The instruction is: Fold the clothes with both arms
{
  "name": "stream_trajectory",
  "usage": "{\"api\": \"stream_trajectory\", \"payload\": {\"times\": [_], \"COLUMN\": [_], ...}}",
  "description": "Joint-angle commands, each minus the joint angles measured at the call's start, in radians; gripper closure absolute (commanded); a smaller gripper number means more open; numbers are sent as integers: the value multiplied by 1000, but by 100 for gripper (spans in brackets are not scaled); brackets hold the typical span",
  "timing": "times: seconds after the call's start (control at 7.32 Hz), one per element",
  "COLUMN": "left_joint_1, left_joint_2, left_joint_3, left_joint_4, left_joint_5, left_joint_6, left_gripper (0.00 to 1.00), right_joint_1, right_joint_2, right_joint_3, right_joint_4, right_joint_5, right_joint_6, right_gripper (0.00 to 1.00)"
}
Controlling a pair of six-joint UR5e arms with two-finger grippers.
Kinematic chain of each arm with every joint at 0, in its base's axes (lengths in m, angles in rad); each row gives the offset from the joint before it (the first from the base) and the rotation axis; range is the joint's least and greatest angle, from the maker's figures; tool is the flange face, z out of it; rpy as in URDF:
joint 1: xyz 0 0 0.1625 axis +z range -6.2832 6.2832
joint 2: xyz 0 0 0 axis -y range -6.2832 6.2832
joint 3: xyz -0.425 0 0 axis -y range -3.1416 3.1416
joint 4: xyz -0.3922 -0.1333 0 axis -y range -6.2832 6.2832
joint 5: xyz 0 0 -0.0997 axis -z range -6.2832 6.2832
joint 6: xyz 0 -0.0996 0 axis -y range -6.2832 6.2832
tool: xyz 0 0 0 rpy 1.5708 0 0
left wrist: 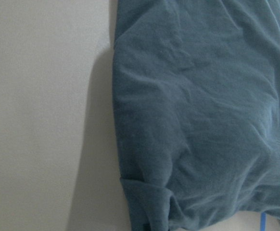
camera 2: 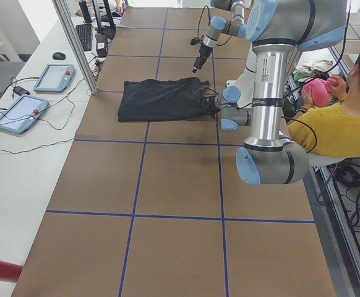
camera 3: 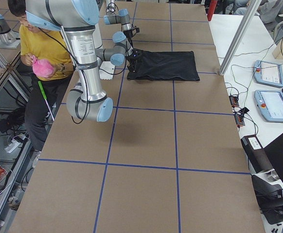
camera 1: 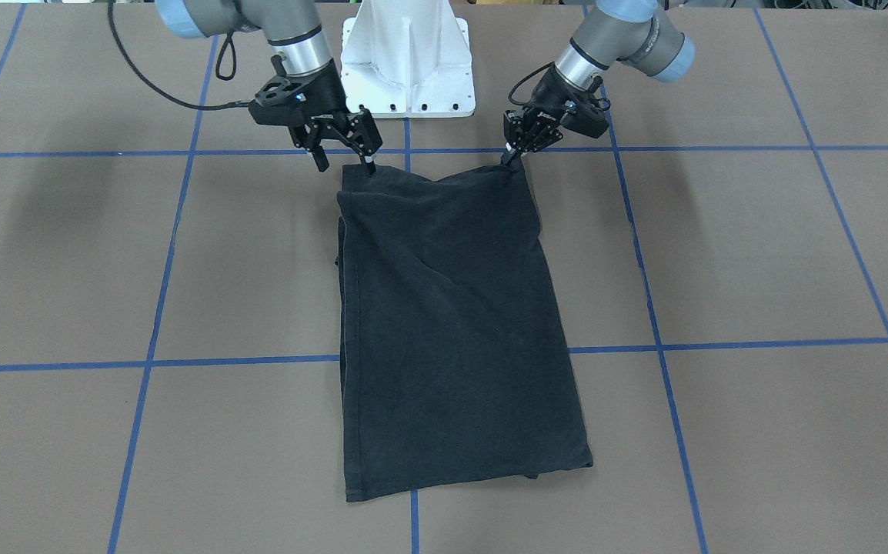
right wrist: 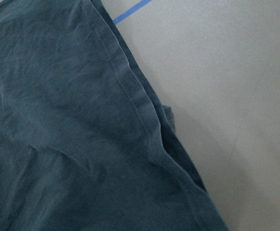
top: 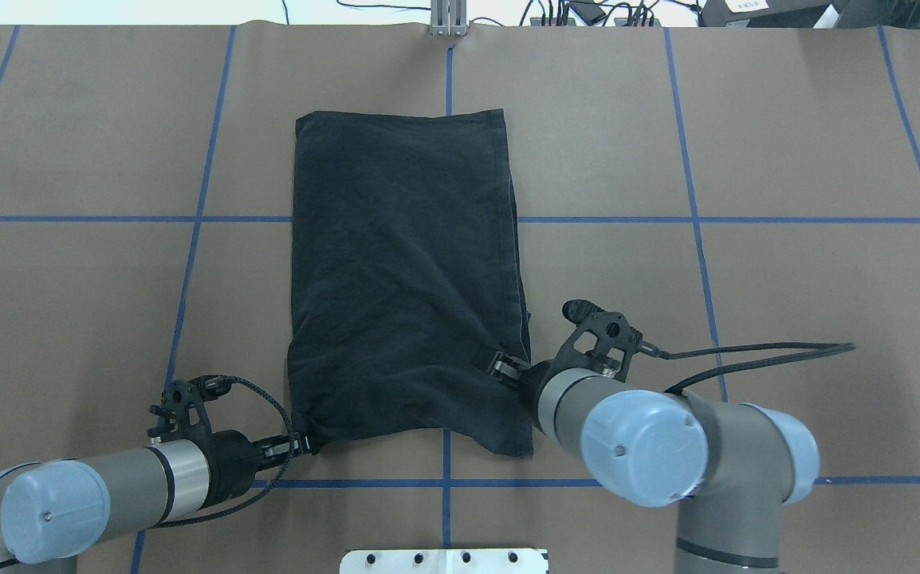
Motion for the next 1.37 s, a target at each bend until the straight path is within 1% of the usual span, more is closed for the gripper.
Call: {"api": "stream_trajectory", "payload": {"times": [0.0,0.41,0.68,0.82,0.96,1.23], "left_joint_1": [0,0,0,1,0,0], "left_joint_2": [-1,1,1,-1,-1,-1], "left_joint_3": [0,1,3,3,3,3], "left_joint_4": [0,0,0,0,0,0], "left_joint_5": [1,1,2,2,2,1], "left_joint_6": [0,0,0,0,0,0], "left_gripper": [100,100,100,100,100,100], "right_joint_1": [-22,-21,-41,-41,-41,-44], "right_joint_2": [124,113,113,118,122,122], "right_joint_3": [-168,-185,-187,-191,-193,-203], "right_joint_4": [-46,-56,-84,-84,-84,-84], "right_joint_5": [-38,-35,-38,-44,-50,-60], "right_joint_6": [111,71,73,75,81,81], "right_gripper": [2,1,3,8,18,19]}}
